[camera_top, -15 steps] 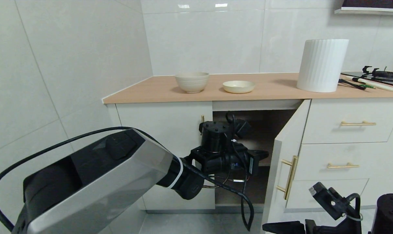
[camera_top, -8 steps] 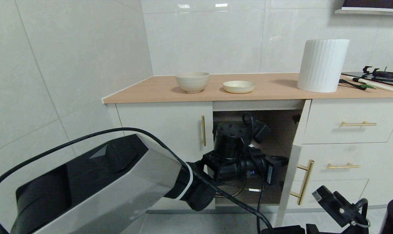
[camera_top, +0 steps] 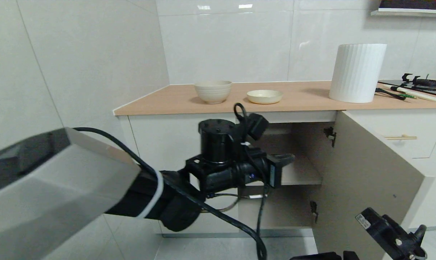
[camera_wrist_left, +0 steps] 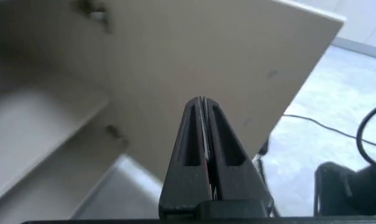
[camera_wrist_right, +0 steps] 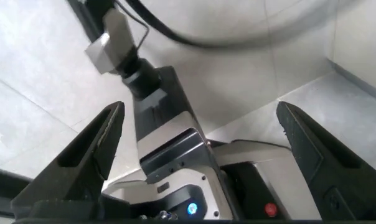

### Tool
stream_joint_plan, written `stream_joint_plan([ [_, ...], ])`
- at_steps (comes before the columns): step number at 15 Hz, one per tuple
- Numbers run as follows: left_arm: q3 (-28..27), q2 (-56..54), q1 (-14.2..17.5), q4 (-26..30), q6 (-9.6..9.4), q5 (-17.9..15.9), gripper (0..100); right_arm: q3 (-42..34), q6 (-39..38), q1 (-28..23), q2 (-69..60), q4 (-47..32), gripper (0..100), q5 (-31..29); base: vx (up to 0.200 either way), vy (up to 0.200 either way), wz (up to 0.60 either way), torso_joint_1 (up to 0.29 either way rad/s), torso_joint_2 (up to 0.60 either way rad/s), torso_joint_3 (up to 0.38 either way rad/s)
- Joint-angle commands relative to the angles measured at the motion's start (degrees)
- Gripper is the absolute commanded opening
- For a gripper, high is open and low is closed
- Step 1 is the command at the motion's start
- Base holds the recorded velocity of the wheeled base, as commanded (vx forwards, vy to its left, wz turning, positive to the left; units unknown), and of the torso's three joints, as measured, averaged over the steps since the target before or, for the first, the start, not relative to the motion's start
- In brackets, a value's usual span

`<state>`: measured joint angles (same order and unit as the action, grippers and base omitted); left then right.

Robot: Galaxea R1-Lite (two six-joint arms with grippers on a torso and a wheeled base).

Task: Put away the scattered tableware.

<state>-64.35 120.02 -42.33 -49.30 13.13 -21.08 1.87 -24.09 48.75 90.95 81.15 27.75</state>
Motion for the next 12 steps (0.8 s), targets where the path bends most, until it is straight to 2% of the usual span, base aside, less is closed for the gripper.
stream_joint_plan([
  [1, 10.6, -16.1, 9.1, 3.9, -0.21, 0.2, 0, 6.5, 2.6, -0.3, 5.5, -0.1, 100, -4.7, 0.0, 0.0, 0.0, 0.0, 0.0, 0.0],
  [2, 12.2, -19.9, 11.2, 6.9, -0.3, 0.2, 0, 8.9, 4.7, -1.0, 7.9, -0.1, 100, -6.3, 0.0, 0.0, 0.0, 0.0, 0.0, 0.0],
  [3, 13.8, -28.0, 15.6, 16.8, -0.39, 0.5, 0, 15.2, 10.0, -3.5, 13.3, -0.4, 100, -9.7, 0.0, 0.0, 0.0, 0.0, 0.0, 0.0],
  [4, 13.8, -31.8, 17.5, 22.3, -0.39, 0.9, 0, 19.0, 11.5, -4.1, 15.0, -1.3, 100, -11.8, 0.0, 0.0, 0.0, 0.0, 0.0, 0.0],
  [5, 13.6, -36.6, 19.8, 29.8, -0.39, 1.6, 0, 25.2, 12.0, -5.1, 15.7, -5.8, 100, -15.9, 0.0, 0.0, 0.0, 0.0, 0.0, 0.0],
  [6, 13.7, -39.2, 20.7, 33.6, -0.3, 2.1, 0, 29.8, 12.6, -6.5, 15.3, -11.1, 100, -17.6, 0.0, 0.0, 0.0, 0.0, 0.0, 0.0],
  [7, 14.5, -42.1, 21.8, 36.0, -0.21, 4.7, 0, 36.6, 15.2, -10.3, 13.2, -21.2, 100, -18.2, 0.0, 0.0, 0.0, 0.0, 0.0, 0.0],
  [8, 15.9, -43.5, 22.2, 36.2, -0.12, 7.4, 0, 41.7, 18.0, -13.1, 12.0, -28.9, 100, -19.0, 0.0, 0.0, 0.0, 0.0, 0.0, 0.0],
  [9, 16.9, -44.3, 22.3, 36.2, -0.03, 9.7, 0, 46.6, 19.4, -14.3, 11.4, -34.9, 100, -22.8, 0.0, 0.0, 0.0, 0.0, 0.0, 0.0],
  [10, 18.1, -44.8, 22.3, 36.2, -0.03, 11.6, 0, 51.8, 19.5, -14.6, 10.6, -41.3, 100, -29.8, 0.0, 0.0, 0.0, 0.0, 0.0, 0.0],
  [11, 19.2, -45.7, 22.3, 36.2, -0.03, 12.6, 0, 55.6, 19.9, -14.7, 9.5, -48.3, 100, -34.2, 0.0, 0.0, 0.0, 0.0, 0.0, 0.0],
  [12, 19.8, -46.5, 22.4, 36.1, 0.14, 12.4, 0, 57.1, 19.7, -14.7, 7.2, -53.4, 100, -35.7, 0.0, 0.0, 0.0, 0.0, 0.0, 0.0],
])
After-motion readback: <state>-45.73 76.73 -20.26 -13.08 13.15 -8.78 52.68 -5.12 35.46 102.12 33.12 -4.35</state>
